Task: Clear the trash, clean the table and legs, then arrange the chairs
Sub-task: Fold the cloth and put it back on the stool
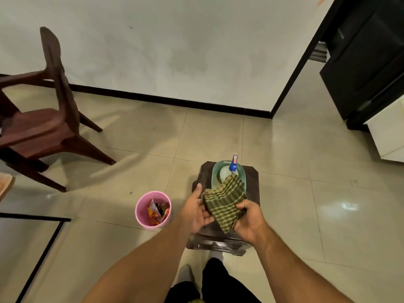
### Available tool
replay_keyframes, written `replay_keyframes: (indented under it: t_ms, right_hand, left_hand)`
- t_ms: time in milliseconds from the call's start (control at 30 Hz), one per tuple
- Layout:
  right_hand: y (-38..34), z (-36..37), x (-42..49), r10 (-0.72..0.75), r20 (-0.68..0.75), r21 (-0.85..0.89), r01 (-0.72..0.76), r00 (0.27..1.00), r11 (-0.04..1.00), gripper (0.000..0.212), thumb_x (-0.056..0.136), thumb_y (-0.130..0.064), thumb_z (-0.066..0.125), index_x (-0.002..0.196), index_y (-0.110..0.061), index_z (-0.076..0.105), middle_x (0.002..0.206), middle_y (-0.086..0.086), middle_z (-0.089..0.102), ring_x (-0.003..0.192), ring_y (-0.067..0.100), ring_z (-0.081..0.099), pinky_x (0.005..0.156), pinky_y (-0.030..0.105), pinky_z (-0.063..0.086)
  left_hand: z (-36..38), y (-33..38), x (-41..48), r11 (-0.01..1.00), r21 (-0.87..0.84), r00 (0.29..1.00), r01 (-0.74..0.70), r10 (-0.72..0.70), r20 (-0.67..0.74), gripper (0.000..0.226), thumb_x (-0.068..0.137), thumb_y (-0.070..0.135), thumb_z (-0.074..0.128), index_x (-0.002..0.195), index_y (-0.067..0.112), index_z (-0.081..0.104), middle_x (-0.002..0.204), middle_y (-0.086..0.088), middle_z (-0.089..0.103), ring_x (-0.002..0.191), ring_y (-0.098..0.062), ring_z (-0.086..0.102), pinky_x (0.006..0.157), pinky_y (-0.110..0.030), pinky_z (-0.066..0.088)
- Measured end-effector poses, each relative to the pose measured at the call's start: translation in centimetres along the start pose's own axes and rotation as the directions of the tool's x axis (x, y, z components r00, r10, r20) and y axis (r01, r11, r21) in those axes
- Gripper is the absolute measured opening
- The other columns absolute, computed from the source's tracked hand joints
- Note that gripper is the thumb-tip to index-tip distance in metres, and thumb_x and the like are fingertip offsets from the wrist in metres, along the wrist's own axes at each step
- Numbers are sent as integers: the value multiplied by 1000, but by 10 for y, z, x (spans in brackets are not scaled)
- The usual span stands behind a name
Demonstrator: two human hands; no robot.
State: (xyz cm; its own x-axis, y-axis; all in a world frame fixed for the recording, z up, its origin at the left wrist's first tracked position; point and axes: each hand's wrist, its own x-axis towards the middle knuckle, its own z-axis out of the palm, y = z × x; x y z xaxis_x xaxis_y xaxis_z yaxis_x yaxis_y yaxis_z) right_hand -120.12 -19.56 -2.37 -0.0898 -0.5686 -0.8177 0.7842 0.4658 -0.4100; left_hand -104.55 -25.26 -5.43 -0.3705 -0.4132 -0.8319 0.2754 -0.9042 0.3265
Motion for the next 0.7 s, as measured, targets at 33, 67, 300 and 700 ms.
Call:
replay_keyframes:
  t_ms: [33, 67, 300, 700]
  right_hand:
    - [5, 1, -4, -2, -2, -15, 2, 1000, 1000, 47, 74, -2, 40, 116, 5, 62, 106, 23, 70, 91, 36, 67, 80, 46, 54]
    - [9, 0, -4, -4, -24, -39, 3, 1000, 999, 49, 72, -1, 40, 115, 5, 62, 106, 23, 70, 90, 36, 66, 79, 45, 55]
    - [46, -6, 6, -99, -240, -342, 11, 966, 940, 32, 72, 7, 45, 98, -1, 62, 94, 14, 65, 85, 29, 63, 77, 41, 56]
    - [56, 37, -16, -83, 253, -468, 197, 964, 862, 57, 67, -37, 81, 120, -20, 69, 119, 8, 71, 113, 26, 62, 106, 50, 40]
  left_hand:
    - [-4, 2, -5, 999, 33, 1000, -30, 30, 1, 49, 98, 49, 53, 122, 7, 61, 114, -16, 73, 109, -31, 68, 103, -49, 50]
    - [-5, 4, -7, 996, 70, 998, -59, 59, -12, 38, 99, 36, 57, 122, 5, 62, 111, -14, 74, 108, -30, 69, 103, -48, 50]
    - [-23, 20, -27, 940, 227, 961, -253, 272, -56, 25, 98, 0, 53, 119, 5, 67, 111, -13, 75, 107, -29, 70, 97, -47, 55]
    - [-8, 68, -72, 397, 840, 897, -369, 387, 212, 14, 96, 4, 57, 100, 8, 70, 93, -2, 69, 81, -10, 63, 71, -17, 52]
